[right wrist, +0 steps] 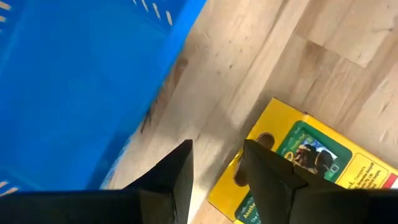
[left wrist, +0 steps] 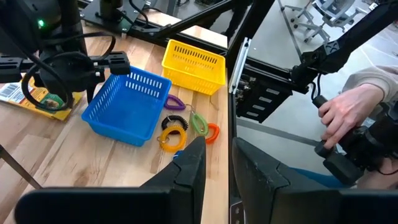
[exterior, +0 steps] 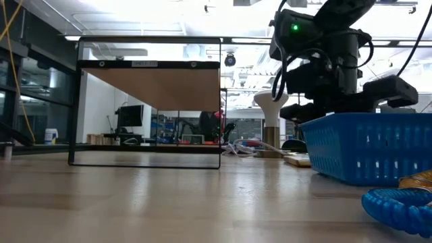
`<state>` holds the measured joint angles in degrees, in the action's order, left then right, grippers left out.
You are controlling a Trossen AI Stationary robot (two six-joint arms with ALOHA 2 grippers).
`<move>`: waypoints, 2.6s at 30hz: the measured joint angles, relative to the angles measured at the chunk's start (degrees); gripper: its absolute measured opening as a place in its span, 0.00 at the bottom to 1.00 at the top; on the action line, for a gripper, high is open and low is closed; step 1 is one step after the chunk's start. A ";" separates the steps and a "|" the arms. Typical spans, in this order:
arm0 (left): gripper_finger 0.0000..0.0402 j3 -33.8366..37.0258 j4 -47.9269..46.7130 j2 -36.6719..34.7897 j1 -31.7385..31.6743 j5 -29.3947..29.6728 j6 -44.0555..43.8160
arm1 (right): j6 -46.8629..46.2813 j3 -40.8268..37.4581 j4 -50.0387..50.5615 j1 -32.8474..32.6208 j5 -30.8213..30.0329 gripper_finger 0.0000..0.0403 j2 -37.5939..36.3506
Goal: Pick & Place Office Desk Supplies
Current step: Put the bottom yellow crayon box into the blue bin
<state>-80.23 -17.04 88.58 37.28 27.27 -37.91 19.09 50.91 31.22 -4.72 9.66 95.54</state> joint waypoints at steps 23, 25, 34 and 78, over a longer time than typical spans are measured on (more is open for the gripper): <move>0.19 0.00 0.00 0.00 0.00 0.00 0.00 | 0.14 0.01 -0.19 0.52 -2.21 0.32 -0.52; 0.19 0.01 0.00 0.00 0.00 0.00 0.00 | -0.10 0.03 -0.21 0.66 -2.23 0.32 -0.52; 0.19 0.00 0.00 0.00 0.00 0.00 0.00 | -4.59 0.03 0.27 0.78 -5.23 0.32 -0.52; 0.19 0.00 1.42 0.00 0.00 0.00 0.00 | -13.07 0.03 -2.31 6.05 9.56 0.32 2.08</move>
<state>-80.23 -15.62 88.58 37.28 27.27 -37.91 6.02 50.94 28.91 1.32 19.22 97.62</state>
